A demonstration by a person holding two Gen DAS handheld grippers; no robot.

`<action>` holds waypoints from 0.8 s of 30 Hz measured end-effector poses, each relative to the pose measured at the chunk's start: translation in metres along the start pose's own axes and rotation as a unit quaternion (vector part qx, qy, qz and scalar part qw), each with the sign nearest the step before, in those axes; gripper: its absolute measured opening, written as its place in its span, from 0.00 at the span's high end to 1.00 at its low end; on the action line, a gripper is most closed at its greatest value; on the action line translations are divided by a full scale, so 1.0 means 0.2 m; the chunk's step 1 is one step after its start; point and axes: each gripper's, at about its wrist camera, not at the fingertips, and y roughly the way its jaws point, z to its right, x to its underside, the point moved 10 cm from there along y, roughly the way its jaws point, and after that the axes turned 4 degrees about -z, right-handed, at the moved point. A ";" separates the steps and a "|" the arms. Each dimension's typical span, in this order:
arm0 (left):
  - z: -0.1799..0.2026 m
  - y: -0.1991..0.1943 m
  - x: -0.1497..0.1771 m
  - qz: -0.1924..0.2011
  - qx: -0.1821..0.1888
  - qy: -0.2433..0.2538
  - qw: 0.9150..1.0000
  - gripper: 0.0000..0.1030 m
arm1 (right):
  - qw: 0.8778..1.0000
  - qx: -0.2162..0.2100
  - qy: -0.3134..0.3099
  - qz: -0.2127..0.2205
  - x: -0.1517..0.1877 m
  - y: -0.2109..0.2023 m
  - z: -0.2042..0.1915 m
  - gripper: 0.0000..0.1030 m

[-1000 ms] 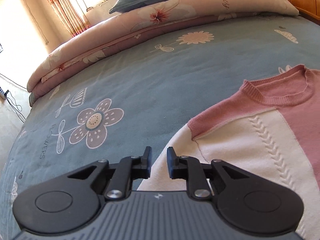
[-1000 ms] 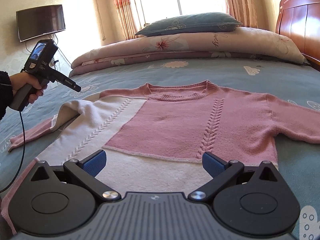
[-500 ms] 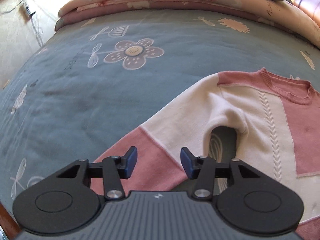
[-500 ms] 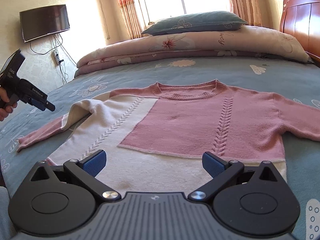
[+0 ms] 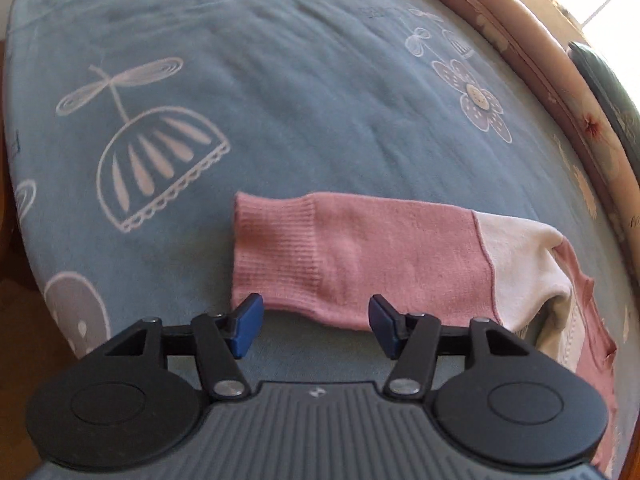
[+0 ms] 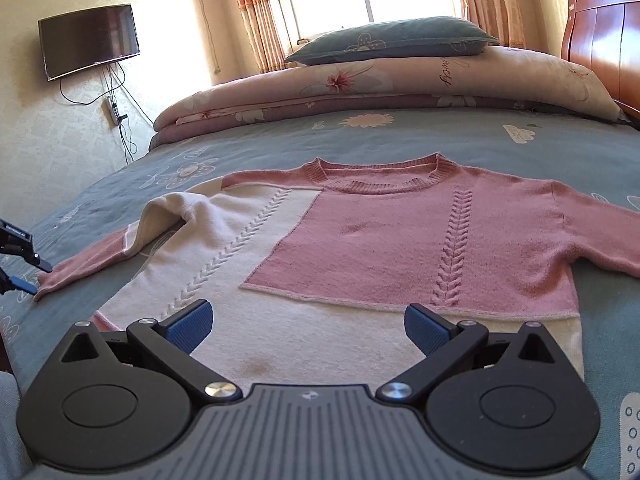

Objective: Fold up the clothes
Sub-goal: 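Grasp the pink sleeve cuff with the left gripper, then pull the pink sleeve straight away from the body with the left gripper and release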

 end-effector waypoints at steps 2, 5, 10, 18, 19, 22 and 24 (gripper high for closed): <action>-0.01 0.03 0.06 -0.014 0.035 -0.017 0.999 0.44 | 1.000 -0.001 0.006 -0.003 0.00 0.01 0.01 0.00; -0.02 0.07 0.11 -0.006 0.058 -0.034 0.998 0.41 | 1.000 -0.002 0.017 -0.006 0.01 0.02 0.02 0.00; 0.00 0.08 0.05 0.053 0.081 -0.050 0.994 0.32 | 1.000 0.004 0.025 0.002 -0.01 0.01 0.04 0.00; 0.02 0.13 -0.13 0.112 0.084 -0.046 0.989 0.34 | 1.000 0.015 0.017 -0.004 0.02 0.05 0.05 0.00; 0.03 0.14 -0.14 0.115 0.076 -0.039 0.990 0.39 | 1.000 0.017 0.011 -0.005 0.02 0.06 0.04 0.00; 0.06 0.16 -0.17 0.116 0.035 -0.004 0.993 0.84 | 1.000 0.021 -0.008 -0.007 0.03 0.07 0.02 0.00; 0.05 0.15 -0.17 0.117 0.033 -0.009 0.993 0.86 | 1.000 0.021 -0.021 -0.010 0.04 0.07 0.00 0.00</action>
